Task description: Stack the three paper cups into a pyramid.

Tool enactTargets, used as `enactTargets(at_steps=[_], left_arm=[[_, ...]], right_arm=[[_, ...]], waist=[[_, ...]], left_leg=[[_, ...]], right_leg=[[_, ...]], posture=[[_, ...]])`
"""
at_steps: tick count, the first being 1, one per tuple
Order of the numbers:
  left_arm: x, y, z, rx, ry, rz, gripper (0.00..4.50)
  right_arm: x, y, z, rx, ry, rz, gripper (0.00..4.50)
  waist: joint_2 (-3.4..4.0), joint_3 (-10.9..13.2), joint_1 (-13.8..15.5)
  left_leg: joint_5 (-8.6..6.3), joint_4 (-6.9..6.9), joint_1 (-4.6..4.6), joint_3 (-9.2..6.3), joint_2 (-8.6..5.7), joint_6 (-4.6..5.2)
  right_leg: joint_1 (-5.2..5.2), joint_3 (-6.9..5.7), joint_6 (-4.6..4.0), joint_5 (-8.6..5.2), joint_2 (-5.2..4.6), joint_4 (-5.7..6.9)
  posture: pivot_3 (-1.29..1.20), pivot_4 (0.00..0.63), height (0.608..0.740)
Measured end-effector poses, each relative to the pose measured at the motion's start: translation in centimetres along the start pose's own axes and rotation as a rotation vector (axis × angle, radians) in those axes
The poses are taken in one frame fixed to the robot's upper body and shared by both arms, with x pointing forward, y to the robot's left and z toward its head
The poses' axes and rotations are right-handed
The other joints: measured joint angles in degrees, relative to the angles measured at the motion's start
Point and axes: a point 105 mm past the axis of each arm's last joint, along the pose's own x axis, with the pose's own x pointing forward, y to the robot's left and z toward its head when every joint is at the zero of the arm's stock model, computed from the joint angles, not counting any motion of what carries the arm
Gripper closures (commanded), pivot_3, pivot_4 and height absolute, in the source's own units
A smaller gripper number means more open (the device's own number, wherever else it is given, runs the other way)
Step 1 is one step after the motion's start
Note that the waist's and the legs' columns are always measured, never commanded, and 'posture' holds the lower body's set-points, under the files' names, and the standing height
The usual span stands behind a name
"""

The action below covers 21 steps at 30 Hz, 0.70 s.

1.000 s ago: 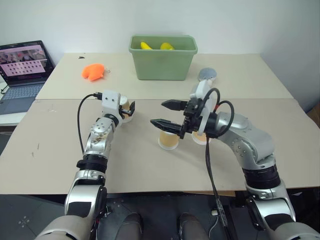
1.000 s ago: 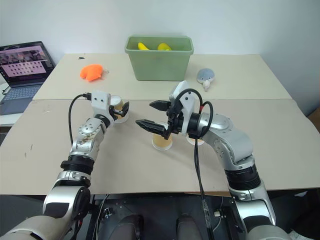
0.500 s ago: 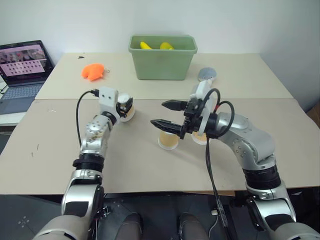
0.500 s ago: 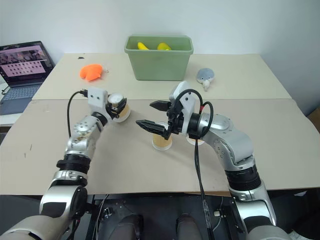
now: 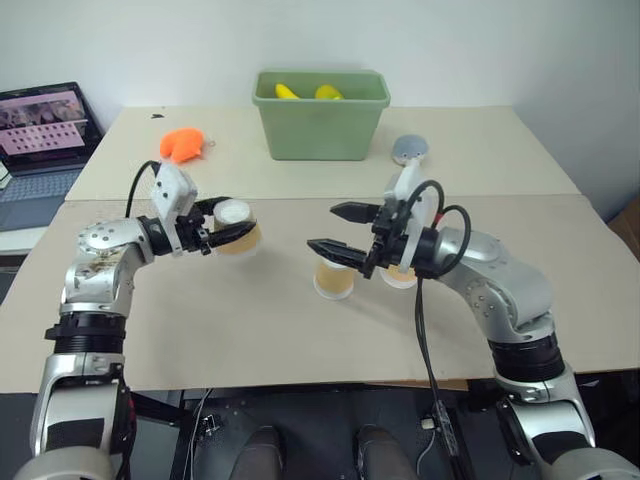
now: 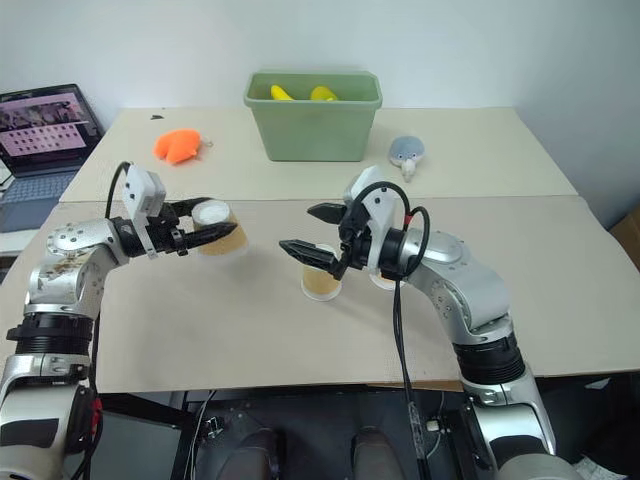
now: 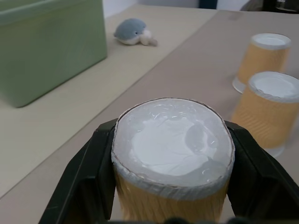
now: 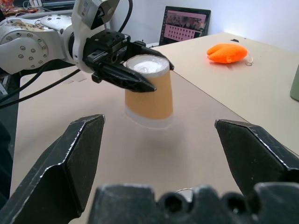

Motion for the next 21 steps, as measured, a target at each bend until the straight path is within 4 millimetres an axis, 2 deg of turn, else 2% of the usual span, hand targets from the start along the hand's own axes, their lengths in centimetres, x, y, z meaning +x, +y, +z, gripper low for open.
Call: enactTargets(at_steps=[8,21], left_arm=[[3.5,-4.6,-3.1,-0.054,0.002,-0.223,1.99],[5.6,-4.7,-3.4,-0.019,-0.054,-0.232,1.99]], right_arm=[[-1.1,-1.1,0.4,-0.021,0.005,-0.052,0.0],[-2.3,-1.2,1.0,-0.056,0.015,-0.108,0.0]], waist=[[0.0,0.0,-0.3],[0.01,0.0,0.6]], left_leg=[[0.0,0.0,-0.01,0.0,0.03,0.0],[0.0,0.08,0.05,0.0,-0.03,0.01]], right_leg=[[-0.06,0.01,0.0,0.0,0.03,0.0],[0.08,0.0,0.0,0.0,-0.03,0.0]], posture=[[0.0,0.15,0.732],[0.0,0.15,0.732]])
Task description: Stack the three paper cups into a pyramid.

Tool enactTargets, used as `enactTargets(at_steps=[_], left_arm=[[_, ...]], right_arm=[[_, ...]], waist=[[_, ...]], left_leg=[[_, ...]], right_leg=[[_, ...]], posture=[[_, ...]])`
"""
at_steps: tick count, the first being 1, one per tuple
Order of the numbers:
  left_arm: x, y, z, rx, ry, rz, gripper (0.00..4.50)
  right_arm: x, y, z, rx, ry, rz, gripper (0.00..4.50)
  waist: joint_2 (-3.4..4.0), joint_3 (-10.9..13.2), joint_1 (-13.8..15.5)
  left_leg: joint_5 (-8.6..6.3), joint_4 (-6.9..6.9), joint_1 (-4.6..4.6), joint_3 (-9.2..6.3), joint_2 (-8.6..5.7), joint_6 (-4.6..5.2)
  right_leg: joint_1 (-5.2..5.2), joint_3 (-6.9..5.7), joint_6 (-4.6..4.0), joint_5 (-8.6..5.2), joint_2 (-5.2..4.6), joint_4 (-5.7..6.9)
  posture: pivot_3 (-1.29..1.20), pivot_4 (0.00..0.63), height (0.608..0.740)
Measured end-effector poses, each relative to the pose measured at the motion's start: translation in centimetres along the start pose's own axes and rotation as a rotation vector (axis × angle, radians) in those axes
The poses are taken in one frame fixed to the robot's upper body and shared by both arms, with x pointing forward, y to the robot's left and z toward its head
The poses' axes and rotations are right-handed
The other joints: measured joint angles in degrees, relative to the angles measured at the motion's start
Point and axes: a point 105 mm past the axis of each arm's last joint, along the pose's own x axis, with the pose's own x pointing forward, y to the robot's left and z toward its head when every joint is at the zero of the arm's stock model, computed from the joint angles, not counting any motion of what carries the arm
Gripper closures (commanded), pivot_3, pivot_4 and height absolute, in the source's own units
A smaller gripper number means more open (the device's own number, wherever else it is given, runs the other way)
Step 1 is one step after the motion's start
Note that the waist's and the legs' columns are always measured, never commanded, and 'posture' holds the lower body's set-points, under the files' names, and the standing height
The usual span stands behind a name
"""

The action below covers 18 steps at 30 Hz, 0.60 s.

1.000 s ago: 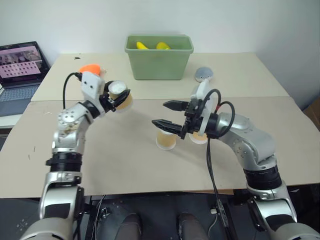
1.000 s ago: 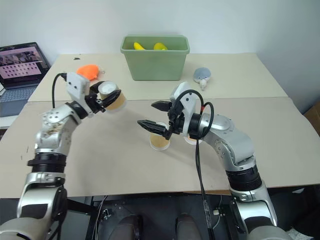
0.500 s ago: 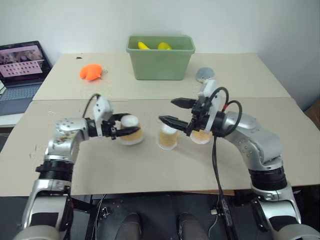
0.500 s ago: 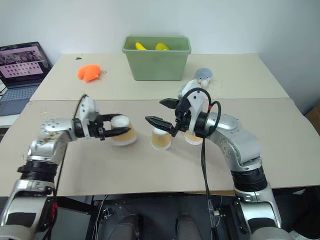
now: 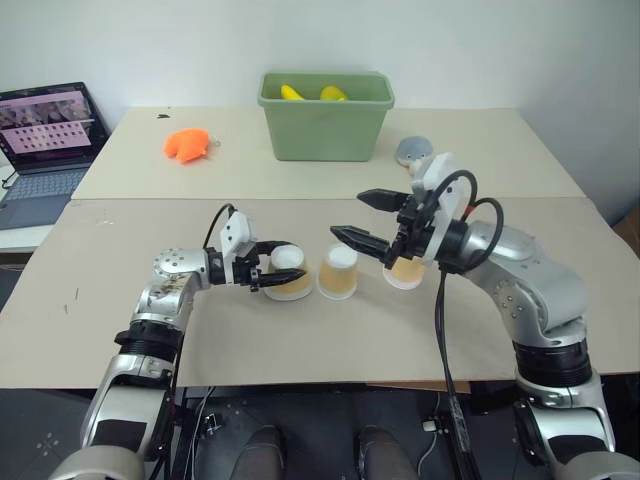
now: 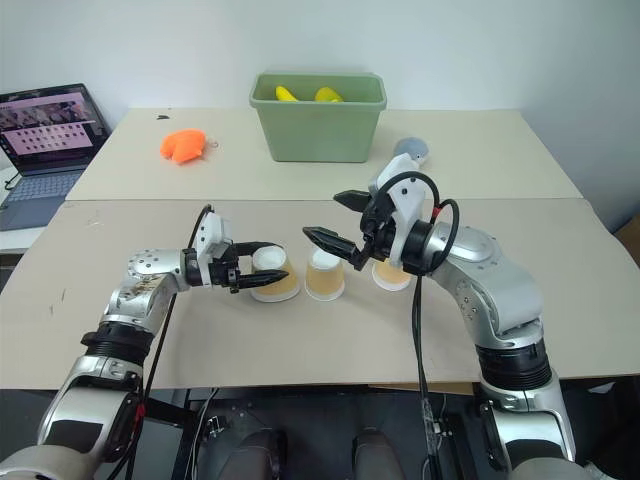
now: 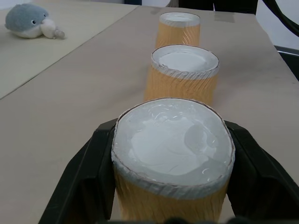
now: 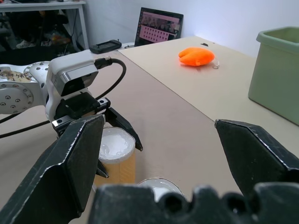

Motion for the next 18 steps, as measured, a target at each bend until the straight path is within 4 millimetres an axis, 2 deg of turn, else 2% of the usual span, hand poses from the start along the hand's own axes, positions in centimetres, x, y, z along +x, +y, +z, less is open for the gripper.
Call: enactTargets(at_steps=[8,18], left_arm=[[1.6,-0.1,-0.1,0.0,-0.026,-0.009,1.99],[2.6,-0.2,-0.1,0.01,-0.026,-0.036,1.99]], right_arm=[[-0.2,0.1,-0.3,0.004,0.007,-0.003,0.0],[-0.2,0.0,-0.3,0.003,0.01,-0.005,0.0]], waist=[[0.01,0.0,0.5],[0.0,0.0,1.0]], left_leg=[[0.0,0.03,0.0,0.0,-0.01,0.0],[0.0,0.07,0.0,0.0,-0.03,0.0]], right_leg=[[0.02,0.0,0.0,0.0,0.0,0.0],[0.05,-0.01,0.0,0.0,-0.02,-0.01]], posture=[[0.0,0.15,0.732],[0.0,0.15,0.732]])
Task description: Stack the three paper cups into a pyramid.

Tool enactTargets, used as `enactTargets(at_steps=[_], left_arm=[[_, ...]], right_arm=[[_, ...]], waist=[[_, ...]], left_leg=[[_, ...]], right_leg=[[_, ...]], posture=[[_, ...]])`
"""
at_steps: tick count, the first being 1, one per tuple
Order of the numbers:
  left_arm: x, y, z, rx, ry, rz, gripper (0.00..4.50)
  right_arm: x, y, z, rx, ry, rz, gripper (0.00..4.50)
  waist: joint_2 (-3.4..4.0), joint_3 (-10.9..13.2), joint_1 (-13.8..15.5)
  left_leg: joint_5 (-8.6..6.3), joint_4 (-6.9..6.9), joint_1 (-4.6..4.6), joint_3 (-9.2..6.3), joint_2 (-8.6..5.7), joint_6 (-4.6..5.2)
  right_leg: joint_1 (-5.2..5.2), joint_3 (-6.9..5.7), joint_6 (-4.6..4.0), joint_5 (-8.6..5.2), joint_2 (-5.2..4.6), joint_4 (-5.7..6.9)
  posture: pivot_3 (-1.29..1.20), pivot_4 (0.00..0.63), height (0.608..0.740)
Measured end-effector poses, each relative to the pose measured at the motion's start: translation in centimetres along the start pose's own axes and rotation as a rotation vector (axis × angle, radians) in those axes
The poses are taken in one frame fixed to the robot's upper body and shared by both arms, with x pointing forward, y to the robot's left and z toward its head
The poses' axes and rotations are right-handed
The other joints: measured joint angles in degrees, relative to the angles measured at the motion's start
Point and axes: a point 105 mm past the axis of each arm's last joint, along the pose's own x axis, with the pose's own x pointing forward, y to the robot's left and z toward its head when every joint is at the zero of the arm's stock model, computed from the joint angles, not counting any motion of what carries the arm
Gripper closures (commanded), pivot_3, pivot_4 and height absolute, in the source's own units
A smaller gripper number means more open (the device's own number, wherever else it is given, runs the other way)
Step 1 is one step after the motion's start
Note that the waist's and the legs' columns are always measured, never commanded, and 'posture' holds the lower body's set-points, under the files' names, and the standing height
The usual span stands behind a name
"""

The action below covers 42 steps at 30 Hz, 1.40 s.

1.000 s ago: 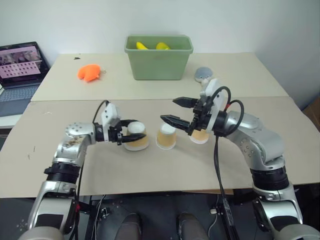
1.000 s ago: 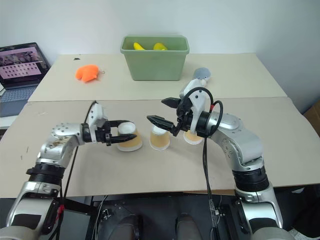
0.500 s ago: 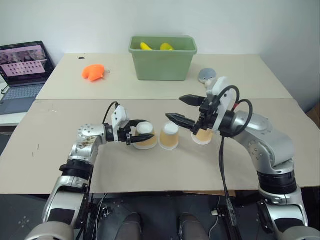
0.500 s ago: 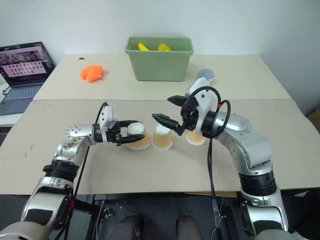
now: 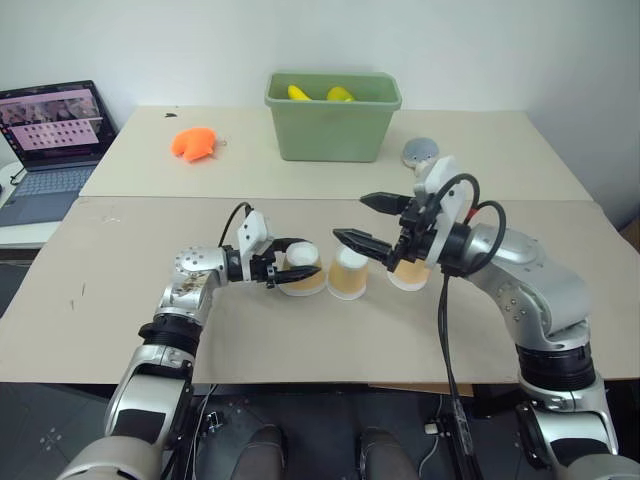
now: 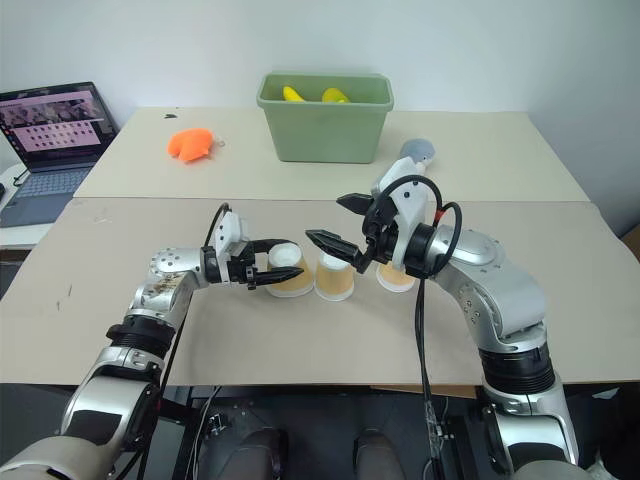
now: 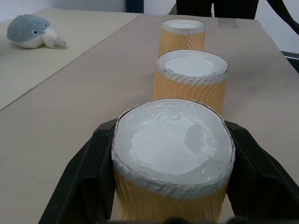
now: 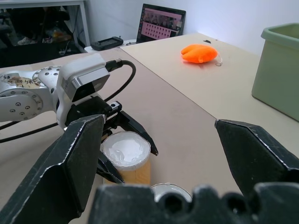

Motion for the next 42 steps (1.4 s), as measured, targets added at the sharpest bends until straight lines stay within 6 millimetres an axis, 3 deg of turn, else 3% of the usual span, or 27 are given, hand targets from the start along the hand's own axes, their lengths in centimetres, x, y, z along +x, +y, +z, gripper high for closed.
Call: enactTargets(at_steps=[1,5,14,25,28,31,34,38,40,42], left_arm=[[0.1,0.0,0.0,-0.002,-0.001,-0.003,1.19],[0.4,-0.5,-0.9,-0.04,0.016,-0.03,0.07],[0.0,-0.5,-0.7,-0.046,0.042,-0.039,0.07],[-3.4,-0.8,3.8,0.047,0.065,-0.059,0.07],[-4.2,-1.2,6.0,0.044,0.047,-0.073,0.07],[-5.3,-1.1,8.3,0.041,0.032,-0.067,0.07],[-6.4,-0.8,9.8,0.024,0.014,-0.04,0.07],[-6.9,-1.2,9.2,-0.009,0.026,-0.026,0.07],[-6.8,-1.7,8.6,-0.03,0.034,-0.023,0.07],[-6.7,-2.0,8.4,-0.048,0.038,-0.023,0.07]], right_arm=[[0.0,0.0,0.0,-0.001,0.001,-0.001,0.0],[0.0,0.0,0.0,-0.002,0.001,-0.003,0.0],[-0.1,-0.1,0.0,-0.002,0.001,-0.005,0.0],[-0.1,0.0,-0.2,0.008,0.001,0.002,0.0],[-0.1,-0.1,-0.3,0.01,0.004,0.0,0.0],[-2.2,-1.0,-0.9,0.021,0.037,-0.04,0.0],[-6.0,-2.4,-1.5,0.032,0.094,-0.118,0.0],[-10.8,-4.1,-1.4,0.023,0.153,-0.242,0.0],[-13.2,-4.3,-3.1,0.039,0.249,-0.285,0.0],[-14.3,-4.5,-5.1,0.082,0.316,-0.314,0.0]], waist=[[0.0,0.0,0.0],[0.0,0.0,-0.1],[0.0,0.0,-1.1],[0.0,0.0,-1.8],[0.01,0.0,-1.8],[0.0,0.0,-1.4],[0.0,0.0,-1.1],[0.0,0.0,-1.1],[-0.01,0.0,-1.1],[-0.01,0.0,-1.5]], left_leg=[[0.0,0.0,0.0,0.0,0.0,0.0],[0.0,-0.01,-0.03,0.01,0.01,0.0],[0.0,-0.02,-0.13,-0.02,0.05,0.01],[0.0,-0.06,-0.12,-0.05,0.11,0.01],[0.0,-0.05,-0.12,-0.04,0.1,0.01],[0.0,-0.05,-0.19,-0.09,0.08,0.01],[-0.01,-0.04,-0.23,-0.07,0.05,0.01],[-0.01,-0.04,-0.15,-0.04,0.08,0.02],[-0.01,-0.05,-0.08,-0.03,0.11,0.02],[-0.01,-0.03,-0.04,0.04,0.1,0.02]], right_leg=[[-0.01,0.0,0.0,0.0,0.0,0.0],[-0.05,0.0,0.0,0.0,0.01,0.0],[-0.15,0.0,0.0,0.0,0.05,0.01],[-0.17,0.0,0.0,0.0,0.1,0.02],[-0.16,0.0,0.0,0.0,0.08,0.02],[-0.14,-0.08,0.01,0.0,0.05,0.01],[-0.13,-0.08,0.01,-0.01,0.01,-0.02],[-0.11,-0.06,0.02,-0.01,0.05,-0.04],[-0.04,-0.04,0.02,-0.02,0.08,-0.05],[-0.04,0.05,0.02,-0.02,0.08,-0.02]], posture=[[0.0,0.15,0.732],[0.0,0.15,0.732],[0.0,0.15,0.732],[0.0,0.15,0.732],[0.0,0.15,0.732],[0.0,0.15,0.732],[0.0,0.15,0.732],[0.0,0.15,0.732],[0.0,0.15,0.732],[0.0,0.15,0.732]])
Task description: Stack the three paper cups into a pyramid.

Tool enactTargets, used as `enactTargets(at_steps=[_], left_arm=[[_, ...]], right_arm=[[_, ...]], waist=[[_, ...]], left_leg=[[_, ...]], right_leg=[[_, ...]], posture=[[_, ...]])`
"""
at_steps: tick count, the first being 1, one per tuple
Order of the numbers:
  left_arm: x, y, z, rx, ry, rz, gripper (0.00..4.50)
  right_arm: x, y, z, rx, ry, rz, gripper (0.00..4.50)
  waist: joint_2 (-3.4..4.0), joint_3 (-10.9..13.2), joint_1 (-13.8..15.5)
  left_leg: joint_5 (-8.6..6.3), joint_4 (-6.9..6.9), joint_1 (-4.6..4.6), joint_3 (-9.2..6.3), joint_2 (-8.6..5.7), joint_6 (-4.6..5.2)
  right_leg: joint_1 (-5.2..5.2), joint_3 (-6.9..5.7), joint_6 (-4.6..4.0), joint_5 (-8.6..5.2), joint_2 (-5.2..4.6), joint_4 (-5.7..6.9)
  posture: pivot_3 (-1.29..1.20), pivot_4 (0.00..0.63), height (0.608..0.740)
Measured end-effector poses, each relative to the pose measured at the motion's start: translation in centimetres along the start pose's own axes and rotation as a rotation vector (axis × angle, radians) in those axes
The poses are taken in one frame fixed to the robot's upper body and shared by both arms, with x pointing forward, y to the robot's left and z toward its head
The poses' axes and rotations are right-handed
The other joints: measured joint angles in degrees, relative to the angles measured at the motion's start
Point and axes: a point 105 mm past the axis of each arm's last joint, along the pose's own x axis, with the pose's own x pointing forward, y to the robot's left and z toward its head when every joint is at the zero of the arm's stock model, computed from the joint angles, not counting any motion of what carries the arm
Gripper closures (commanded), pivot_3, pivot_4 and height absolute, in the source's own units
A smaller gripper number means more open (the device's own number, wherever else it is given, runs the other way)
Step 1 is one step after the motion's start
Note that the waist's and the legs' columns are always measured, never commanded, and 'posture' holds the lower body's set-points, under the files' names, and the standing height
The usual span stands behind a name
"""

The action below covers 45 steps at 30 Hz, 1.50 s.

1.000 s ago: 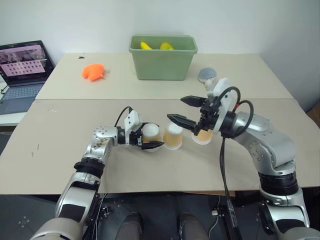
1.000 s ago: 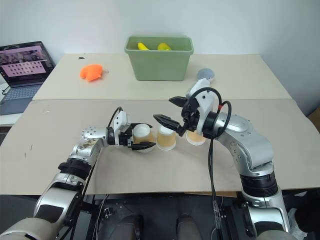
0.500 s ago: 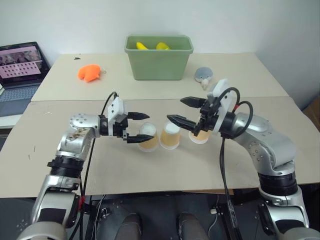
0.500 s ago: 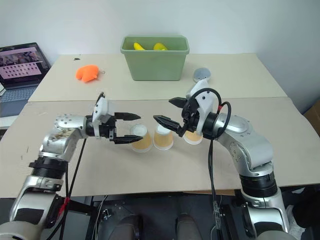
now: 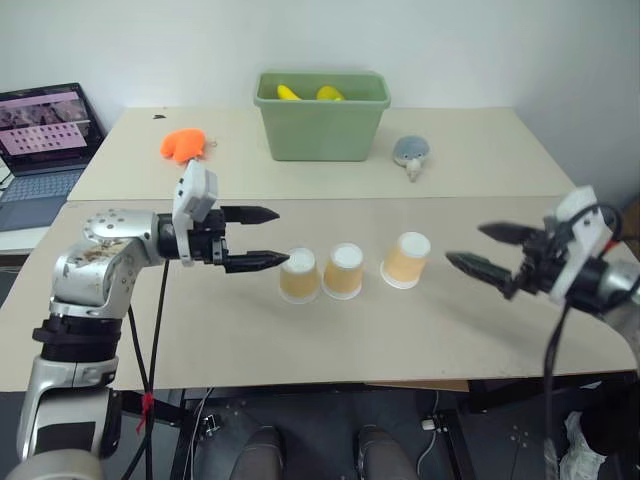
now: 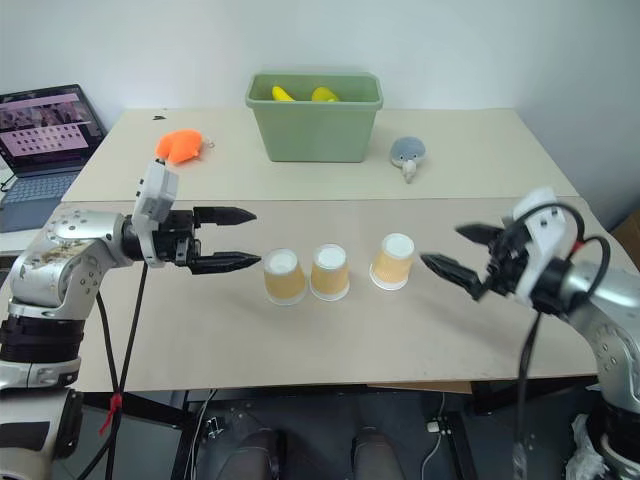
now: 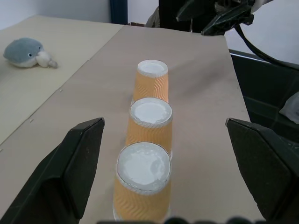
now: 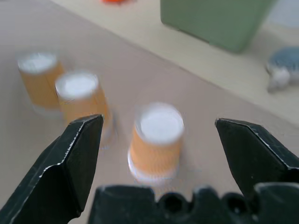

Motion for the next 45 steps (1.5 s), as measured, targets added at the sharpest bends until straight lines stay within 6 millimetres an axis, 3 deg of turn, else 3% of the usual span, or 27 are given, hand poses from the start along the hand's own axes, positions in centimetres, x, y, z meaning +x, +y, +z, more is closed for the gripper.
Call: enactTargets(at_steps=[4,7,15,27,39,42,45], left_arm=[[0.3,-0.6,0.7,0.015,-0.012,-0.018,0.07],[0.2,-0.6,0.8,0.013,-0.003,-0.015,0.07],[-0.1,-0.9,1.5,0.035,-0.002,-0.016,0.07],[-0.1,-0.9,1.9,0.051,-0.007,0.005,0.07],[-0.2,-0.8,1.8,0.05,-0.006,0.015,0.07],[-0.1,-0.8,1.8,0.05,-0.005,0.015,0.0],[-0.1,-0.8,1.7,0.05,-0.004,0.014,0.0]], right_arm=[[1.7,0.6,-1.5,0.003,0.02,0.023,0.0],[4.1,1.2,-2.1,0.011,0.005,0.06,0.0],[7.7,-0.4,-2.2,0.018,-0.038,0.04,0.0],[9.8,-0.2,-1.2,0.025,-0.091,0.101,0.0],[10.5,0.2,-0.7,0.042,-0.116,0.121,0.0],[10.5,0.3,-0.9,0.048,-0.114,0.126,0.67],[10.6,0.4,-0.9,0.05,-0.116,0.131,1.62]], waist=[[0.01,0.0,-0.8],[0.01,0.0,-1.0],[0.01,0.0,-0.1],[0.02,0.0,-0.3],[0.02,0.0,-0.3],[0.02,0.0,-0.3],[0.02,0.0,-0.3]], left_leg=[[0.0,-0.1,0.21,0.08,0.07,0.0],[0.0,-0.12,0.16,0.08,0.05,0.0],[0.0,-0.09,0.1,0.1,0.0,0.0],[0.0,-0.1,0.12,0.09,0.0,0.0],[0.0,-0.1,0.12,0.09,0.0,0.0],[0.0,-0.1,0.11,0.09,0.0,0.0],[0.0,-0.1,0.11,0.09,0.0,0.0]], right_leg=[[0.05,0.14,0.01,-0.01,0.11,0.02],[0.0,0.15,0.01,-0.01,0.09,0.0],[-0.01,0.13,0.01,-0.01,0.0,-0.02],[-0.02,0.12,0.01,-0.01,0.02,0.02],[-0.02,0.12,0.01,-0.01,0.01,0.02],[-0.03,0.12,0.01,-0.01,0.01,0.02],[-0.03,0.12,0.01,-0.01,0.01,0.02]], posture=[[0.0,0.15,0.732],[0.0,0.15,0.732],[0.0,0.15,0.732],[0.0,0.15,0.732],[0.0,0.15,0.732],[0.0,0.15,0.732],[0.0,0.15,0.732]])
